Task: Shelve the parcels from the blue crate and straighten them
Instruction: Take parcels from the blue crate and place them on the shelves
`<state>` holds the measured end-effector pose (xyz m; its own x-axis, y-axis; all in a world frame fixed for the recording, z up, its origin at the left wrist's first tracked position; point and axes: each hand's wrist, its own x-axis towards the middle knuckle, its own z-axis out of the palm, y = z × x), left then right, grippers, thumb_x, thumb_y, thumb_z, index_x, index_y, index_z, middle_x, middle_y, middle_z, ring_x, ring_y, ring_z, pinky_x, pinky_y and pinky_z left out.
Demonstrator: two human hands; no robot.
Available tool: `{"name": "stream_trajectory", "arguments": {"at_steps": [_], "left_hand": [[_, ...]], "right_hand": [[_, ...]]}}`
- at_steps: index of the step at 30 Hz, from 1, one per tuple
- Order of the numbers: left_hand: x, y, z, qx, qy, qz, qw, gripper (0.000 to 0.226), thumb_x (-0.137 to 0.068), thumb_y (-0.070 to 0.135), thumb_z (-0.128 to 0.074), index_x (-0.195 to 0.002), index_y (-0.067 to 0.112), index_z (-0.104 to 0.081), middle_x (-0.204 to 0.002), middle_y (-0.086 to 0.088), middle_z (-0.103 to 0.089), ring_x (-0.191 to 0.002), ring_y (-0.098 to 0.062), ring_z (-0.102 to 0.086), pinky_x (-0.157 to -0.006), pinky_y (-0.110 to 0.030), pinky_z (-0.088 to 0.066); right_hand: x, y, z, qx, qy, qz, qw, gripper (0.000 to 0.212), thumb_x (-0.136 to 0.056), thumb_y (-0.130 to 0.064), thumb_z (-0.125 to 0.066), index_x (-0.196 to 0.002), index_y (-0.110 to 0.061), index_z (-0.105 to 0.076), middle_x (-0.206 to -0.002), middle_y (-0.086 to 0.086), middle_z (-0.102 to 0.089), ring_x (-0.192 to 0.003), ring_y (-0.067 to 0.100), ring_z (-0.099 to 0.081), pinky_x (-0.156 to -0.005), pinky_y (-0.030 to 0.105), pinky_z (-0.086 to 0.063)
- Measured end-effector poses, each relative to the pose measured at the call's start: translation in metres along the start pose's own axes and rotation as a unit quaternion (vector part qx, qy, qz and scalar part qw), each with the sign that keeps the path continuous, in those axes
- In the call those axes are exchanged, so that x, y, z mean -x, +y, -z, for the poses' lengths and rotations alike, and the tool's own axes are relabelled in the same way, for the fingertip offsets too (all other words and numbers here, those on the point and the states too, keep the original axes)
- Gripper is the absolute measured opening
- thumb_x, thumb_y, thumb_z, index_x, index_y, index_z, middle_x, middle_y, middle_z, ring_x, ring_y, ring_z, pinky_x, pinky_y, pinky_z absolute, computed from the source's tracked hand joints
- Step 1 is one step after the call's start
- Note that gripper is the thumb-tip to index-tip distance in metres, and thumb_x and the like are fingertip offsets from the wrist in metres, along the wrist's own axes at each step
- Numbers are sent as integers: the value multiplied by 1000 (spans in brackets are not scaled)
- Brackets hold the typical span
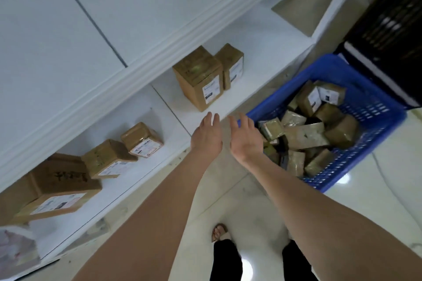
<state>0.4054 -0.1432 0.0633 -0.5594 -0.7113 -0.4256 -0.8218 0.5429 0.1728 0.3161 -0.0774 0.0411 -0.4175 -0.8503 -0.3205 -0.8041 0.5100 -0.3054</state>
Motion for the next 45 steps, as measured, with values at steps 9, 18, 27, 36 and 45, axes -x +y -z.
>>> {"name": "stream_trajectory", "arguments": {"at_steps": [9, 18, 27, 36, 45], "left_hand": [[-16, 160, -27, -14, -24, -38, 999, 70, -90, 6, -52, -150, 10, -17, -155, -9, -17, -136, -26, -33, -93, -37, -43], [-31, 306, -82, 3, -56, -23, 998, 51, -91, 8, -48, -139, 5, -31, -146, -13, -28, -120, -31, -45, -71, -41, -45], [-83, 307, -114, 48, -112, 62, 991, 55, -91, 14, -53, -141, 8, -32, -142, -12, -32, -120, -31, -48, -86, -45, -47], [-200, 245, -197, 198, -108, 208, 952, 54, -79, 14, -56, -131, 12, -42, -129, -11, -45, -120, -34, -48, -97, -45, -45], [-272, 209, -276, 346, -117, 353, 862, 69, -87, 26, -63, -144, 6, -30, -138, -17, -44, -123, -34, -49, -100, -44, -45]], "right_hand": [[31, 159, 44, -13, -13, -50, 999, 78, -91, -14, -60, -152, -21, -12, -160, 11, -7, -146, 29, -11, -115, 37, -27], [41, 323, 75, 13, -69, -50, 996, 72, -90, -16, -60, -149, -15, -18, -152, 13, -18, -139, 31, -21, -110, 38, -35], [-18, 353, 57, 13, -148, -37, 988, 76, -89, -21, -64, -148, -13, -17, -152, 15, -20, -140, 32, -21, -110, 39, -34], [-136, 352, -15, -134, -204, -82, 966, 58, -94, -21, -53, -147, -19, -28, -150, 10, -30, -131, 30, -41, -105, 40, -37], [-229, 354, -156, -329, -284, -158, 886, 66, -91, -33, -55, -150, -25, -27, -151, 9, -37, -133, 33, -42, -109, 48, -37]]}}
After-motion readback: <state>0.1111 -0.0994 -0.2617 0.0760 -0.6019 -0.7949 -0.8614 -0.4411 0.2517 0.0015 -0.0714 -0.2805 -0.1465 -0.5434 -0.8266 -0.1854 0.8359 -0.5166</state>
